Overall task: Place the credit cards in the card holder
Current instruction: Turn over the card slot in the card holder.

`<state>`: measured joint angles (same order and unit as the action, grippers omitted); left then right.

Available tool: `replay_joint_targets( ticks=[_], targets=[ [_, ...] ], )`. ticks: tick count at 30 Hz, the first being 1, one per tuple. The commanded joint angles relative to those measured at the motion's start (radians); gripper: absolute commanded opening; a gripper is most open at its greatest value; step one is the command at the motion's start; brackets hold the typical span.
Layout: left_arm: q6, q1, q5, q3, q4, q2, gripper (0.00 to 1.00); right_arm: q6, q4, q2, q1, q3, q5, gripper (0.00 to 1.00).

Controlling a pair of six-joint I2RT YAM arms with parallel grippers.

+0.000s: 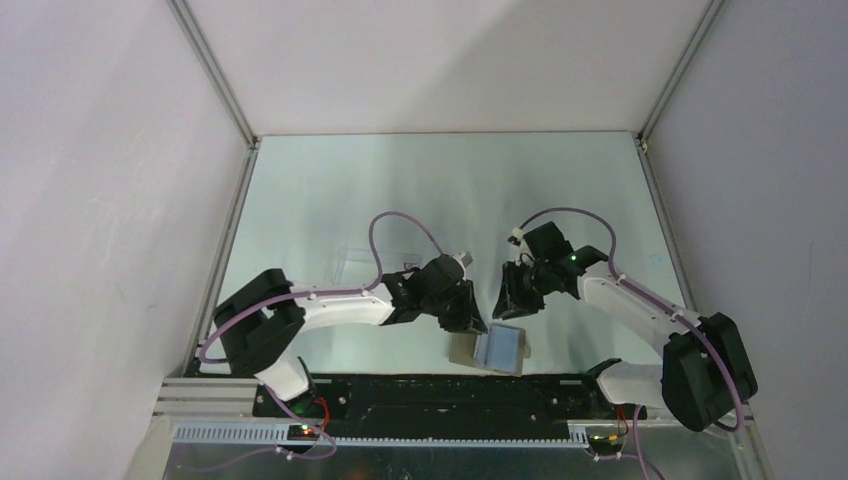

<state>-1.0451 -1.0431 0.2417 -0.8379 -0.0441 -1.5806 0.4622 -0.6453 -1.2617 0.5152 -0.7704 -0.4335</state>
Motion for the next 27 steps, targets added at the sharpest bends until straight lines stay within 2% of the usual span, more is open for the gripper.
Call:
replay_joint_targets(
  ticks=[1,6,13,17,21,27],
  targets=[
    [0.024,-0.017,0.063,-0.054,0.036,-0.047,0.24,-0.038,-0.036,0.052,-0.057,-0.019,-0.045,0.33],
    [0.019,-0.031,0.112,-0.092,0.073,-0.120,0.29,-0.068,-0.064,0.097,-0.123,-0.005,-0.071,0.40],
    [0.018,-0.047,0.121,-0.118,0.075,-0.149,0.44,-0.085,-0.084,0.130,-0.155,0.010,-0.105,0.54],
    [0.022,-0.049,0.120,-0.116,0.076,-0.154,0.50,-0.077,-0.077,0.136,-0.156,0.025,-0.124,0.58],
    [0.022,-0.049,0.121,-0.107,0.097,-0.144,0.55,-0.060,-0.058,0.142,-0.155,0.042,-0.142,0.58],
    [0.017,-0.044,0.086,-0.068,0.088,-0.120,0.56,-0.050,-0.044,0.130,-0.152,0.059,-0.136,0.50]
  ],
)
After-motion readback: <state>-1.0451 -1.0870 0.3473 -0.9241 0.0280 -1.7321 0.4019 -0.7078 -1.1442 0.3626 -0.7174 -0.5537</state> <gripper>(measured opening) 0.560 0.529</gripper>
